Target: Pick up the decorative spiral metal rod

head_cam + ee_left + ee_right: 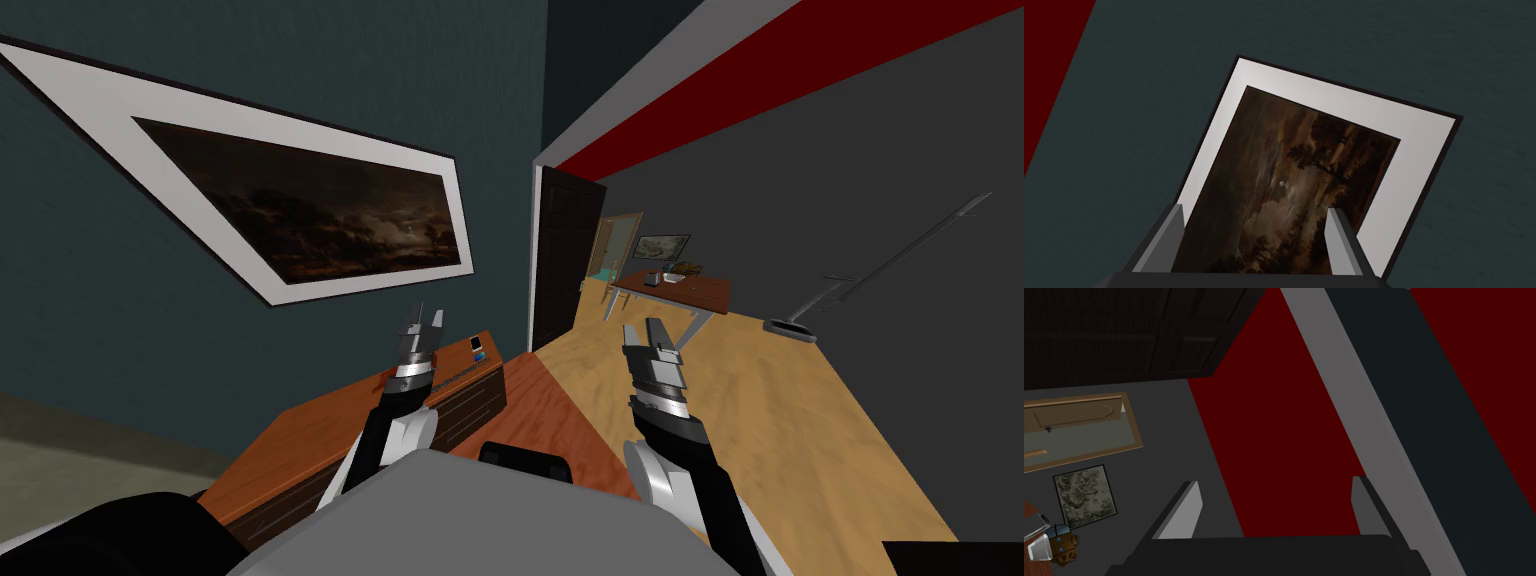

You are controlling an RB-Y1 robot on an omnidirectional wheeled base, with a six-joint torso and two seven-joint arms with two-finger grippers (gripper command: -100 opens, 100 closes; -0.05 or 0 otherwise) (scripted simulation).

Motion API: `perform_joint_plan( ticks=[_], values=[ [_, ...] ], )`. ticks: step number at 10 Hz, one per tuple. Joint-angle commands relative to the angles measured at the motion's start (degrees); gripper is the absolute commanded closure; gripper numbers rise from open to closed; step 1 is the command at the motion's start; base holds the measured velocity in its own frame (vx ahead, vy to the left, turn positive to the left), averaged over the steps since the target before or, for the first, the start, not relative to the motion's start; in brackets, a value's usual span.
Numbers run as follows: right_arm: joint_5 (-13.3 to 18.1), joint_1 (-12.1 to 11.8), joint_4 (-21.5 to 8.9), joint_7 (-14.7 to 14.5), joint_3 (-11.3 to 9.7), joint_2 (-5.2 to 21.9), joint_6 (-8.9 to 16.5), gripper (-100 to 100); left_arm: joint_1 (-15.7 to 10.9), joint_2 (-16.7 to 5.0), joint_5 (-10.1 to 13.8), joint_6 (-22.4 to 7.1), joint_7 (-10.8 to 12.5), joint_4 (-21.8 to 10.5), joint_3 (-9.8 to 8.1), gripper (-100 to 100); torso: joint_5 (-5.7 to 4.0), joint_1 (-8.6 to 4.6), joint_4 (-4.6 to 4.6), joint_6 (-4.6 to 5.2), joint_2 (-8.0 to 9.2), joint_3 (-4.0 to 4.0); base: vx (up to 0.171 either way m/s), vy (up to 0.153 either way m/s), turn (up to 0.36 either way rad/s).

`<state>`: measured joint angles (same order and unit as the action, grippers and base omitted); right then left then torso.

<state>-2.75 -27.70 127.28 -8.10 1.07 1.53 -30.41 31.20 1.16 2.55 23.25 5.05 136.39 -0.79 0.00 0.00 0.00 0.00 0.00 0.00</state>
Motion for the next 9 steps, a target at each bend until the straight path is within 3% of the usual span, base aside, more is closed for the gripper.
perform_joint_plan(
  ticks=[1,6,7,9],
  values=[
    [0.00,0.00,0.00,0.00,0.00,0.00,0.00,0,-0.04,-2.07,0.50,-0.68,0.06,-0.56,-0.07,-100,0.00,0.00,0.00,0.00,0.00,0.00,-0.007,0.008,0.001],
    [0.00,0.00,0.00,0.00,0.00,0.00,0.00,0,-0.54,-8.84,4.52,-6.26,0.55,-5.37,-0.73,-100,0.04,0.19,0.02,0.00,0.09,0.05,-0.024,0.035,-0.003],
    [0.00,0.00,0.00,0.00,0.00,0.01,0.00,0,-0.54,-8.84,4.52,-6.26,0.55,-5.37,-0.73,-100,0.05,0.20,0.02,0.00,0.11,0.06,-0.023,0.034,-0.005],
    [0.00,0.00,0.00,0.00,0.00,0.00,0.00,0,-1.02,-10.87,6.99,-9.81,0.84,-8.50,-1.21,-100,0.04,0.16,0.01,0.00,0.06,0.04,-0.020,0.043,-0.011]
  ],
)
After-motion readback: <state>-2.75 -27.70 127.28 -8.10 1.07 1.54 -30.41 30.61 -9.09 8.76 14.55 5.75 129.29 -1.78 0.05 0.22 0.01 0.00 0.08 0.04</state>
